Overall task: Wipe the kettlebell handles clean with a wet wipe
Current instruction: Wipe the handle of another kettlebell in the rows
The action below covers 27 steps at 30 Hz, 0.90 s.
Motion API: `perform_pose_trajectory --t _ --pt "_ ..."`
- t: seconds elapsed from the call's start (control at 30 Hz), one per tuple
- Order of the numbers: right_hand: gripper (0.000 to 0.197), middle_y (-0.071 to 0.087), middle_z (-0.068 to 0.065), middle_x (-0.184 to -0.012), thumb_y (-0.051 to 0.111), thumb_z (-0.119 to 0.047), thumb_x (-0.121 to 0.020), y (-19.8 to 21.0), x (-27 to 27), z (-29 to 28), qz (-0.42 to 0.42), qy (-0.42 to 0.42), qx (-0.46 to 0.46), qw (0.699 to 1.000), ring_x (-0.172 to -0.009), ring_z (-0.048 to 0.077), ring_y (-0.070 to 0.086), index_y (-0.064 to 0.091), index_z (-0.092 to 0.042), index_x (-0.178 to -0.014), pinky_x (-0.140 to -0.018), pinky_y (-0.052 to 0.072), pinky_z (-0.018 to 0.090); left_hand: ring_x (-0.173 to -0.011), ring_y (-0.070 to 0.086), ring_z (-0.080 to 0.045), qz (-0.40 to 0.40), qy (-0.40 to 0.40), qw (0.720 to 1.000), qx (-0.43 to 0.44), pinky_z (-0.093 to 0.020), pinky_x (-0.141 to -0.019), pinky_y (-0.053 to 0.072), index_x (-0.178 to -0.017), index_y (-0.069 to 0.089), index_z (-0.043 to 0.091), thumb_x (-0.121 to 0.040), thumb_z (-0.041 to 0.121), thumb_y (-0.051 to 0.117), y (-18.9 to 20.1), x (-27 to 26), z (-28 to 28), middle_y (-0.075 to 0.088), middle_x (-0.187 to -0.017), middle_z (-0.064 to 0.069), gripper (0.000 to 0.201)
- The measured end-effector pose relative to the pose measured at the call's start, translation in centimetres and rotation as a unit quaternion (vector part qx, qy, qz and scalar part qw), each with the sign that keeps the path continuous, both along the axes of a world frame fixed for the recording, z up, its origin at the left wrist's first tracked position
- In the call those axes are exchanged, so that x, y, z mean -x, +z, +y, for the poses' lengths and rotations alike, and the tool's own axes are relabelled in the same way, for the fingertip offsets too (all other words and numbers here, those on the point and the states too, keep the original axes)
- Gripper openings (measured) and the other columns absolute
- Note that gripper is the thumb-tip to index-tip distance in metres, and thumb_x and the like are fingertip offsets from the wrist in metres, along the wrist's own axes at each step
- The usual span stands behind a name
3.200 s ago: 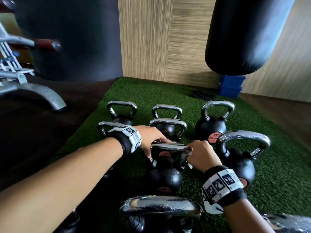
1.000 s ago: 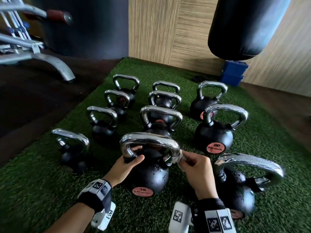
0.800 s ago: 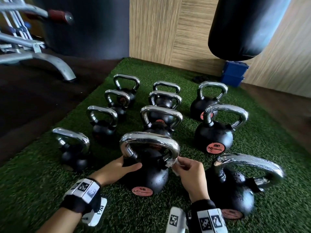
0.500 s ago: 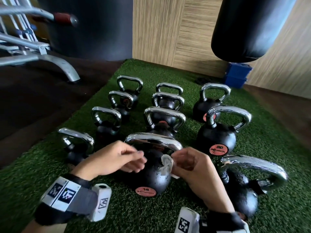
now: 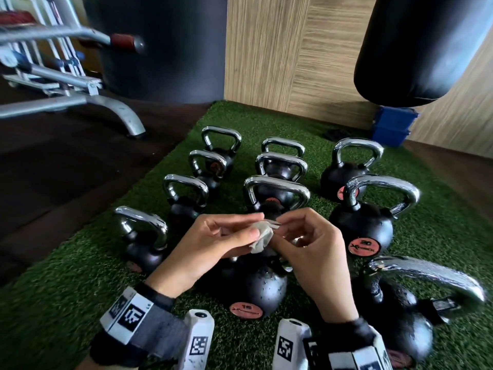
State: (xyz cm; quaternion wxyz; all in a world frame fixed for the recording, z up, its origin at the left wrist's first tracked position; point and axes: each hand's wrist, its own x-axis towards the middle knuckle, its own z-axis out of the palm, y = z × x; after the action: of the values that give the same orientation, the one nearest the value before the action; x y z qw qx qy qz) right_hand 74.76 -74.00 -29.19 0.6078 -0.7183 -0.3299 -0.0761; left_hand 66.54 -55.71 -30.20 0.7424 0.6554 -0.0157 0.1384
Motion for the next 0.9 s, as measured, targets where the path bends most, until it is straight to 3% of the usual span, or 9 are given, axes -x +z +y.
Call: perform_pose_trajectory --t 0.17,0.23,0.33,0.4,0.47,0.57,0.7,0.83,0.9 --pt "0.028 0.074 -0.012 -0.094 0.082 -0.023 -0.081 -3.1 -2.0 -1.9 -0.021 -0.072 -0.014 0.997 -0.078 0.012 0.07 0.069 -0.037 -0.101 -0.064 0.056 0.025 -0.11 0.074 -0.017 -0.063 0.072 0.994 -0.054 -0.026 -0.09 0.059 -0.119 0.077 0.016 -0.086 0.017 0.078 -0.1 -0.5 0.4 0.078 -0.115 -0.003 0.033" --pt "0.041 0.072 -0.011 -0.1 0.078 -0.019 -0.075 -6.2 -3.5 -3.1 0.054 -0.125 -0.017 0.99 -0.084 0.016 0.07 0.067 -0.04 -0.108 -0.071 0.059 0.03 -0.106 0.075 -0.012 -0.11 0.148 0.967 -0.176 -0.024 -0.089 0.06 -0.118 0.077 0.012 -0.089 0.014 0.078 -0.4 -0.9 0.6 0.078 -0.114 0.003 0.029" --pt "0.066 0.074 0.0 -0.111 0.086 -0.008 -0.072 -10.4 -5.0 -3.2 0.228 -0.025 0.007 0.973 -0.103 0.025 0.07 0.06 -0.033 -0.127 -0.089 0.059 0.042 -0.103 0.071 0.003 -0.142 0.223 0.899 -0.349 -0.022 -0.089 0.06 -0.113 0.08 0.013 -0.089 0.016 0.078 -0.6 -1.9 0.2 0.077 -0.113 0.008 0.024" --pt "0.06 0.076 0.003 -0.111 0.092 -0.024 -0.068 -12.3 -5.1 -1.8 0.271 0.039 -0.009 0.962 -0.106 0.025 0.072 0.065 -0.031 -0.121 -0.087 0.06 0.038 -0.109 0.067 0.007 -0.129 0.229 0.869 -0.418 -0.022 -0.096 0.056 -0.113 0.08 0.017 -0.091 0.023 0.078 -0.7 -2.5 -0.8 0.077 -0.115 0.01 0.023" --pt "0.05 0.078 0.0 -0.106 0.09 -0.042 -0.065 -13.6 -5.0 -0.2 0.246 0.009 -0.003 0.969 -0.102 0.021 0.074 0.071 -0.032 -0.11 -0.086 0.061 0.04 -0.114 0.067 0.002 -0.123 0.233 0.852 -0.453 -0.027 -0.099 0.055 -0.113 0.08 0.017 -0.092 0.023 0.077 -1.0 -3.1 -1.5 0.077 -0.116 0.008 0.022" --pt "0.041 0.078 -0.007 -0.102 0.082 -0.053 -0.07 -15.2 -4.7 0.8 0.208 -0.055 0.008 0.977 -0.101 0.012 0.072 0.074 -0.034 -0.105 -0.093 0.058 0.049 -0.114 0.068 0.0 -0.121 0.252 0.846 -0.453 -0.032 -0.101 0.055 -0.11 0.081 0.018 -0.092 0.02 0.074 -1.6 -3.1 -1.2 0.077 -0.115 0.01 0.019" --pt "0.038 0.077 -0.01 -0.103 0.08 -0.055 -0.071 -15.6 -4.6 0.8 0.212 -0.059 0.02 0.975 -0.103 0.011 0.071 0.073 -0.037 -0.104 -0.095 0.056 0.05 -0.107 0.068 0.009 -0.111 0.3 0.864 -0.388 -0.025 -0.095 0.058 -0.111 0.081 0.016 -0.094 0.016 0.074 -2.5 -1.8 1.5 0.077 -0.111 0.012 0.019" --pt "0.034 0.077 -0.01 -0.103 0.079 -0.05 -0.072 -15.7 -4.5 1.0 0.211 -0.07 0.009 0.975 -0.104 0.012 0.071 0.073 -0.037 -0.103 -0.096 0.055 0.05 -0.119 0.065 0.004 -0.112 0.299 0.85 -0.419 -0.023 -0.102 0.054 -0.119 0.077 0.019 -0.098 0.022 0.069 -3.8 -1.7 2.1 0.074 -0.12 0.01 0.023" --pt "0.034 0.076 -0.009 -0.104 0.079 -0.051 -0.073 -15.6 -4.4 1.0 0.209 -0.069 0.008 0.976 -0.105 0.013 0.07 0.073 -0.037 -0.103 -0.096 0.055 0.05 -0.116 0.066 0.003 -0.094 0.325 0.865 -0.371 -0.019 -0.095 0.056 -0.12 0.077 0.02 -0.1 0.026 0.067 -4.9 -1.7 2.3 0.075 -0.119 0.009 0.023"
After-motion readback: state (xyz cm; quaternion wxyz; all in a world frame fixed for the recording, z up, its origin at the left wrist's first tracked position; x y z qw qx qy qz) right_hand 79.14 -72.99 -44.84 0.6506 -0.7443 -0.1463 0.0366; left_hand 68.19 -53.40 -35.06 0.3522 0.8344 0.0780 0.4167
